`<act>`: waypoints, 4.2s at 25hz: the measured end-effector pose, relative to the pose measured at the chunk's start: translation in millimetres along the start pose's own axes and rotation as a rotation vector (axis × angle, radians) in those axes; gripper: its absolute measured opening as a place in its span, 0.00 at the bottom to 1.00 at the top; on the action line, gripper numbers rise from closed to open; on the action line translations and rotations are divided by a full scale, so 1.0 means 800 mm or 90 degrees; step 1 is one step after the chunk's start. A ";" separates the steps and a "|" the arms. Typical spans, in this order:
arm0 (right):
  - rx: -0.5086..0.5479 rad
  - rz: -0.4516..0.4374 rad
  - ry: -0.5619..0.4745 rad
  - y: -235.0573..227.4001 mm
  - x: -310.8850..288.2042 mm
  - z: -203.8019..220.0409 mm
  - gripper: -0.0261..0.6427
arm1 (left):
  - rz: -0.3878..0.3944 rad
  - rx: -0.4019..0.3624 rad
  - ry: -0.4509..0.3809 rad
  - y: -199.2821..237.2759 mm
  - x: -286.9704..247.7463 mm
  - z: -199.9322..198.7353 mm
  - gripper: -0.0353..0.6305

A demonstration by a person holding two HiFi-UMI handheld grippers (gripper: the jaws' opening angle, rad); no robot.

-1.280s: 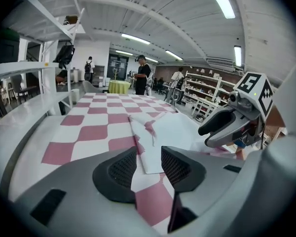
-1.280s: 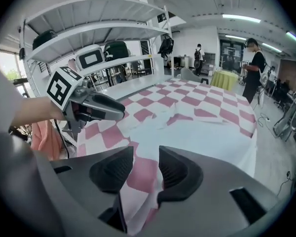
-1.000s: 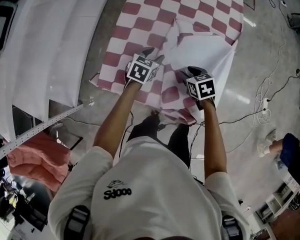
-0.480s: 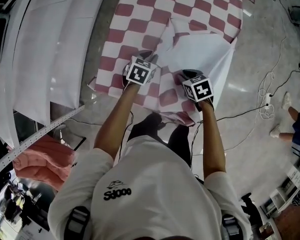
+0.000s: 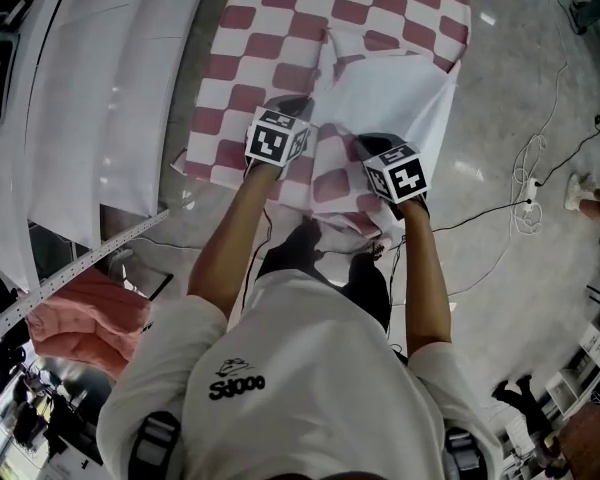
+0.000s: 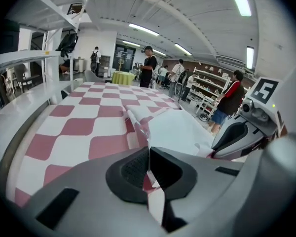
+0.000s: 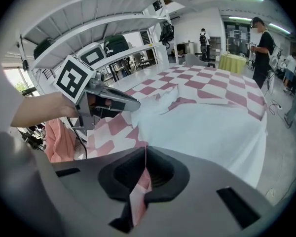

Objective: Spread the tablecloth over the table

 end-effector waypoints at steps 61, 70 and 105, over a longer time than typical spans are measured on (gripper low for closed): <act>-0.338 0.230 -0.099 -0.224 0.418 0.469 0.08 | 0.303 -0.086 0.059 -0.654 -0.187 -0.047 0.10; -0.345 0.169 -0.139 -0.262 0.387 0.494 0.16 | 0.281 -0.105 0.090 -0.672 -0.251 -0.002 0.13; 0.034 0.284 -0.404 -0.089 0.518 0.083 0.09 | 0.079 -0.158 -0.318 -0.387 0.155 -0.193 0.10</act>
Point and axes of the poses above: the fingertips, and each gripper's own axes: x backward along the fingers, y to its left, z out of its underside, the point moved 2 cm from there along x, backward along the fingers, and after that the axes turned 6 degrees about -z, right-handed, at the moved point
